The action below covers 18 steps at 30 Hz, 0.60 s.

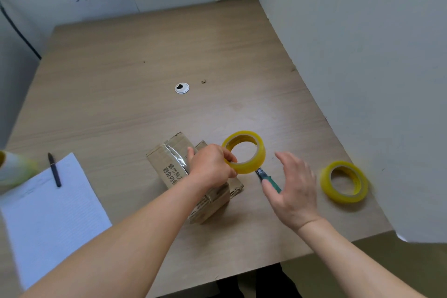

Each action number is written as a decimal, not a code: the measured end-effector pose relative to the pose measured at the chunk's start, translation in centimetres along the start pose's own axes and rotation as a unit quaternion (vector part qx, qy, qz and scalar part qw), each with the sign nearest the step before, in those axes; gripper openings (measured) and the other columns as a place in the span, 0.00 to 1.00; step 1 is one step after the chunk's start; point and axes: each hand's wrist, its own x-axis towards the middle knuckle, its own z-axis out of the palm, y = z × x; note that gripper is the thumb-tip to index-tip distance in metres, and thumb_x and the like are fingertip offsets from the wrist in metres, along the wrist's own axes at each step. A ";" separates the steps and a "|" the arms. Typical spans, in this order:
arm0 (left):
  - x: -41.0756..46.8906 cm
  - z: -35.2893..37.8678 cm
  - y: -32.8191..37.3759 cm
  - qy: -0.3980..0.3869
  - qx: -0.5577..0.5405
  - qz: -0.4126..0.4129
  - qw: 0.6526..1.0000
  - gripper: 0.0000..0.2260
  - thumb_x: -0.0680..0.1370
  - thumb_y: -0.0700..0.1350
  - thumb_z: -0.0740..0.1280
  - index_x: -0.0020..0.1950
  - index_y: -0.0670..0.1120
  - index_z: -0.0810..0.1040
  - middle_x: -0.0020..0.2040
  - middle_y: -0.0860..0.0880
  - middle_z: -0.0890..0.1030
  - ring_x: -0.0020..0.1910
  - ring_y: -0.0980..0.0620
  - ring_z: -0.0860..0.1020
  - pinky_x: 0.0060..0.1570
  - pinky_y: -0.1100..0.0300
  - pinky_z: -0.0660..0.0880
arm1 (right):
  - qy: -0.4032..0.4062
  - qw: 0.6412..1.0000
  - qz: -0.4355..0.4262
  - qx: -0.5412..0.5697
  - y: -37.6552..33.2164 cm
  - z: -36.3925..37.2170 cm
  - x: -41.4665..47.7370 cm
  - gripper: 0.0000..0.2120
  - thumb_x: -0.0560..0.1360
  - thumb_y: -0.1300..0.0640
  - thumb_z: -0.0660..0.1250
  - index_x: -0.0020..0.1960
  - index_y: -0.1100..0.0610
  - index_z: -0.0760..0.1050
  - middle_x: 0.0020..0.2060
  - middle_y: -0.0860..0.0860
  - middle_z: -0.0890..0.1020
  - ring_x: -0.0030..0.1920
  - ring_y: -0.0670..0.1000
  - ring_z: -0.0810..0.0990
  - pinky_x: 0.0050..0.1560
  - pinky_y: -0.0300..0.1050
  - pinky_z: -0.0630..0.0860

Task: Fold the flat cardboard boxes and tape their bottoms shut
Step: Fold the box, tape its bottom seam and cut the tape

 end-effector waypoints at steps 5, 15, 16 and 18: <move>0.0 0.1 -0.1 0.005 0.014 0.012 1.000 0.07 0.68 0.52 0.76 0.39 0.58 0.78 0.34 0.59 0.80 0.53 0.54 0.79 0.75 0.43 0.47 | -0.052 0.976 -0.197 -0.082 -3.9 0.4 4.4 0.31 0.64 0.49 0.74 0.65 0.54 0.74 0.56 0.50 0.81 0.60 0.55 0.77 0.64 0.58 0.64; -0.9 0.6 -1.0 0.039 0.030 0.068 0.997 0.13 0.70 0.52 0.72 0.51 0.56 0.73 0.41 0.58 0.78 0.56 0.51 0.78 0.76 0.43 0.44 | -0.300 0.935 -0.180 -0.064 -4.7 1.7 7.4 0.26 0.72 0.56 0.64 0.69 0.48 0.63 0.49 0.47 0.82 0.47 0.58 0.78 0.50 0.44 0.64; -1.1 0.7 -1.3 0.038 0.035 0.080 0.995 0.13 0.70 0.52 0.71 0.51 0.55 0.70 0.42 0.58 0.78 0.56 0.51 0.76 0.76 0.43 0.44 | -0.319 0.929 -0.180 -0.057 -4.7 1.9 7.5 0.26 0.72 0.56 0.64 0.69 0.48 0.62 0.51 0.47 0.82 0.49 0.58 0.78 0.49 0.46 0.64; -1.5 0.8 -2.0 0.025 0.040 0.106 0.993 0.14 0.70 0.52 0.68 0.50 0.53 0.67 0.42 0.55 0.76 0.55 0.50 0.73 0.76 0.41 0.44 | -0.346 0.916 -0.194 -0.055 -4.6 2.2 7.8 0.24 0.73 0.54 0.64 0.67 0.48 0.61 0.53 0.48 0.82 0.51 0.59 0.78 0.49 0.49 0.66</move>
